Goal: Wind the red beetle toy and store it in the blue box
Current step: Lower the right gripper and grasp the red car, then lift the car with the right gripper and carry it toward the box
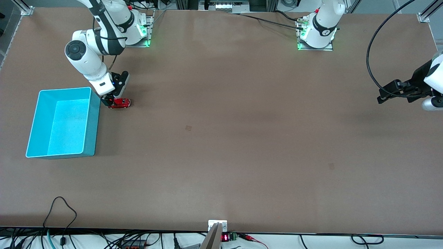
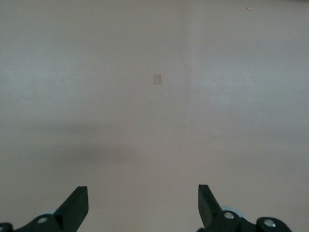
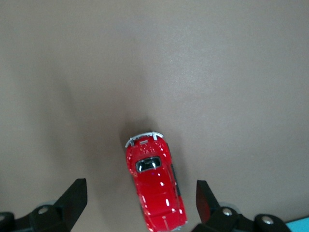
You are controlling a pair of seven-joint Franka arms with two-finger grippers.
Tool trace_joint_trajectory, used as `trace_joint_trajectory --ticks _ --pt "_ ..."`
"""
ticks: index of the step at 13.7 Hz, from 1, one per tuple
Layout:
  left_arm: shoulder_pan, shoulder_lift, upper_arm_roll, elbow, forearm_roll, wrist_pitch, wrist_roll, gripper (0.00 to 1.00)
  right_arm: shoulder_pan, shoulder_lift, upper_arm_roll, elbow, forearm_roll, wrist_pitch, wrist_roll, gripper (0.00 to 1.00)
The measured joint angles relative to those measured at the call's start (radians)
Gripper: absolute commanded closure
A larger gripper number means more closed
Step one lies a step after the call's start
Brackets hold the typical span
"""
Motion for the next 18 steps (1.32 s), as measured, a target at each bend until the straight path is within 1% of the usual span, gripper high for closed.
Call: trace_joint_trajectory --ticks 2,4,9,12,13,14,16,17,18 --pt "-0.001 0.000 0.000 0.000 0.000 -0.008 0.000 0.00 -0.027 0.010 -0.001 -0.001 -0.001 0.019 -0.084 0.00" --pt "-0.002 0.000 -0.002 0.000 0.000 -0.010 0.000 0.00 -0.046 0.031 -0.002 -0.003 -0.001 0.047 -0.128 0.00" --pt "-0.003 0.000 -0.003 0.000 0.000 -0.016 0.000 0.00 -0.053 0.105 -0.002 -0.006 -0.004 0.128 -0.143 0.00" --pt "-0.003 0.000 -0.003 -0.001 0.000 -0.022 0.000 0.00 -0.057 0.126 -0.002 -0.006 -0.004 0.144 -0.143 0.00" --pt "-0.003 0.000 -0.003 -0.001 0.000 -0.022 0.000 0.00 -0.057 0.126 -0.002 -0.006 -0.004 0.145 -0.143 0.08" --pt "-0.003 0.000 -0.003 -0.001 0.000 -0.022 0.000 0.00 -0.058 0.126 -0.002 -0.006 -0.004 0.147 -0.143 0.29" --pt "-0.003 0.000 -0.003 -0.002 0.000 -0.022 -0.001 0.00 -0.058 0.126 -0.002 -0.006 -0.006 0.147 -0.146 0.64" --pt "-0.003 0.000 -0.002 -0.003 0.000 -0.022 -0.001 0.00 -0.058 0.126 -0.002 -0.005 -0.007 0.147 -0.150 0.79" --pt "-0.003 0.000 -0.002 -0.003 0.000 -0.022 -0.001 0.00 -0.058 0.126 -0.002 -0.004 -0.007 0.147 -0.152 0.90"
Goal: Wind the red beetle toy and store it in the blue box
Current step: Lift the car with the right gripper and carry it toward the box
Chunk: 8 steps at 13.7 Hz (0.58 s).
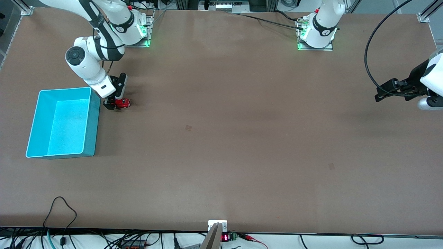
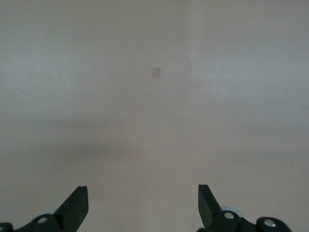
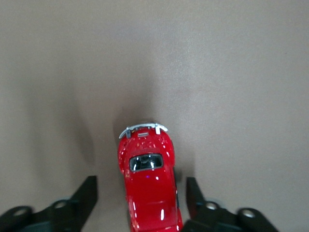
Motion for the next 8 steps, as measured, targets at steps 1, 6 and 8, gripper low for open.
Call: trace_joint_trajectory --ticks 1,6,8 --pt "0.000 0.000 0.001 0.000 0.000 0.000 0.000 0.00 0.000 0.000 0.000 0.002 0.000 0.000 0.000 0.95" --pt "0.001 0.000 0.003 -0.002 0.000 0.007 -0.002 0.00 -0.001 0.000 0.000 0.039 0.001 0.001 0.046 1.00" --pt "0.001 0.000 0.004 -0.002 0.000 0.017 -0.003 0.00 -0.001 0.000 0.001 0.061 0.000 0.001 0.127 1.00"
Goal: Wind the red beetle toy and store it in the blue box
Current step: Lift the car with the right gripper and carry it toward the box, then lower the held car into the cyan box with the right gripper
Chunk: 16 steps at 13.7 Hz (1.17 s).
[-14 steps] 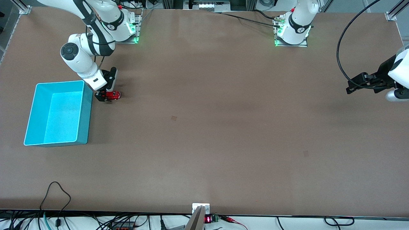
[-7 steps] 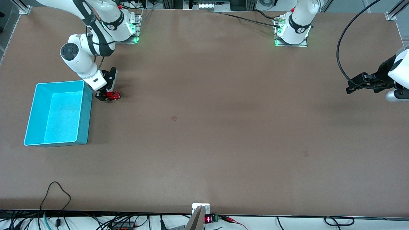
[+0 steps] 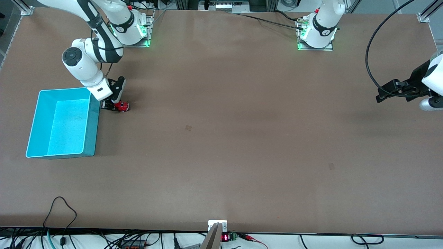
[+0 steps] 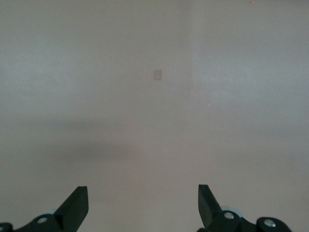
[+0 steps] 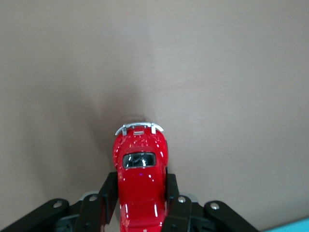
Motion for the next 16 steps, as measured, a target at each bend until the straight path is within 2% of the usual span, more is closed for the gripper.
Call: trace_joint_trajectory --ticks 6,10,13,16 --pt "-0.008 -0.001 -0.006 0.000 0.000 0.009 -0.001 0.00 0.001 -0.013 0.038 0.088 0.001 -0.069 0.434 1.00" --pt "-0.009 -0.001 -0.007 0.000 0.000 0.009 -0.001 0.00 -0.002 -0.019 0.046 0.217 0.001 -0.228 0.687 1.00" --pt "-0.008 -0.001 -0.007 0.000 0.000 0.009 -0.001 0.00 -0.014 -0.019 0.023 0.316 0.001 -0.337 0.829 1.00" --pt "-0.008 -0.001 -0.007 0.000 0.000 0.009 -0.001 0.00 -0.030 -0.008 -0.028 0.389 0.001 -0.444 0.951 1.00"
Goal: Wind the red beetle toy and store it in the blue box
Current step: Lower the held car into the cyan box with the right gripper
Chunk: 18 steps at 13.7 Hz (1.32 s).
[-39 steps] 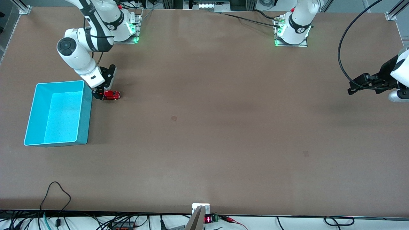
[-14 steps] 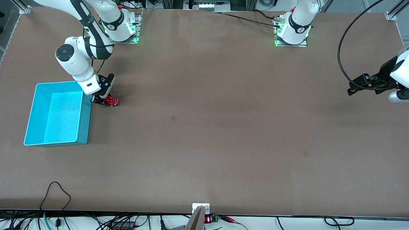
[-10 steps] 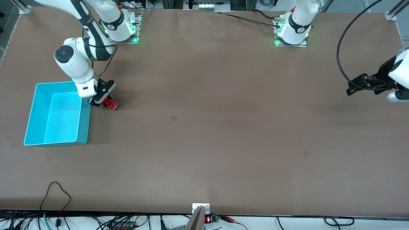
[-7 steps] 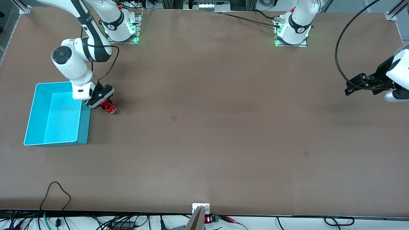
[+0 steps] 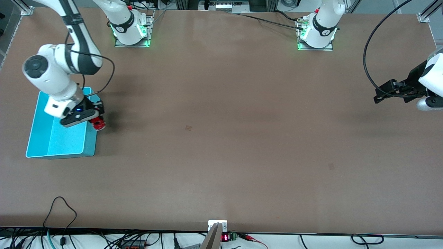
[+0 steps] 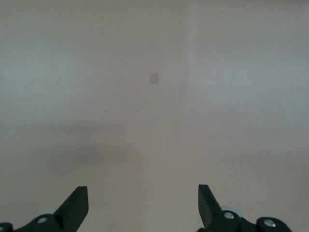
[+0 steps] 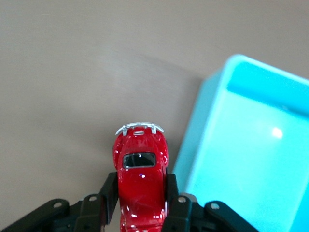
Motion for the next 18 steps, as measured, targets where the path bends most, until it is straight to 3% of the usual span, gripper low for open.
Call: trace_joint_trajectory --ticks 3,10,18 --pt "0.000 0.000 0.000 0.000 0.000 0.000 0.000 0.00 -0.005 0.032 -0.051 0.095 0.000 -0.143 0.118 1.00" --pt "-0.001 0.000 -0.001 0.000 0.000 0.000 0.000 0.00 -0.010 0.088 -0.187 0.111 0.000 -0.177 0.139 0.98" --pt "-0.001 0.000 -0.001 0.000 0.000 0.000 0.000 0.00 -0.027 0.228 -0.229 0.113 -0.003 -0.140 0.079 0.93"
